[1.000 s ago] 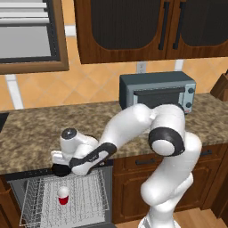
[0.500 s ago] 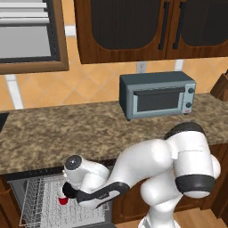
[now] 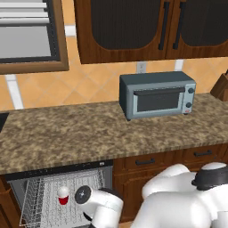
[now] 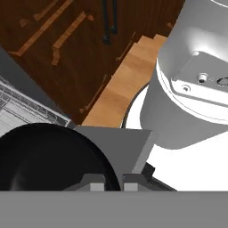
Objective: Pick up the cup and bowl from the counter, place them in the dishwasher, and close the dishwasher door.
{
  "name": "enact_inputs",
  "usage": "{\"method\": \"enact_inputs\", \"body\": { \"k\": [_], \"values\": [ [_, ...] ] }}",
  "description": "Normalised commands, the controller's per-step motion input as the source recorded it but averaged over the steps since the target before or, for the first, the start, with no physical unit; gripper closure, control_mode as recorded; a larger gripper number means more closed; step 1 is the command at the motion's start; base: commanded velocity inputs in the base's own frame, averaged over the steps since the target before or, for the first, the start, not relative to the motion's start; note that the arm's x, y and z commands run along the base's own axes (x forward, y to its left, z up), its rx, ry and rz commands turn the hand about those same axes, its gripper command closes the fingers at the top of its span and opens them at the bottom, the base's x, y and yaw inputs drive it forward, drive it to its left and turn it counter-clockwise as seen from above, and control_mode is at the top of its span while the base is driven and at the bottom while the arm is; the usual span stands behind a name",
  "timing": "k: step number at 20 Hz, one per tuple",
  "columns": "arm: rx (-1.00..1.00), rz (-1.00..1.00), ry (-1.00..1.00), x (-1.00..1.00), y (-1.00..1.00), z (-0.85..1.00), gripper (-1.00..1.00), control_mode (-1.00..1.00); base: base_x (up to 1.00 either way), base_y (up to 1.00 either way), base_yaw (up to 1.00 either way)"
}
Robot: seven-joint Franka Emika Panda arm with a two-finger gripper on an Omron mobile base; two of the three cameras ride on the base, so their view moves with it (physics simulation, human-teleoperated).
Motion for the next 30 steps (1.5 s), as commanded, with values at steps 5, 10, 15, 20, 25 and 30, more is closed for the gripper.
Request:
{"method": "enact_inputs", "body": {
  "k": [5,10,15,20,25,30],
  "values": [
    [0.0,-0.13,0.0,-0.01,-0.67,-0.13,1.0,-1.0,0.0,0.0,0.0],
    [-0.05,-0.01,0.03,0.25,0.06,-0.4,1.0,-1.0,0.0,0.0,0.0],
    [-0.01,0.0,-0.06,0.53,0.55,-0.45,1.0,-1.0,0.0,0.0,0.0],
    [0.0,0.0,-0.05,0.54,0.41,-0.42,1.0,-1.0,0.0,0.0,0.0],
    [0.0,0.0,0.0,0.42,0.36,-0.07,1.0,-1.0,0.0,0.0,0.0],
    [0.0,0.0,0.0,0.3,0.4,0.0,1.0,-1.0,0.0,0.0,0.0]
  ]
}}
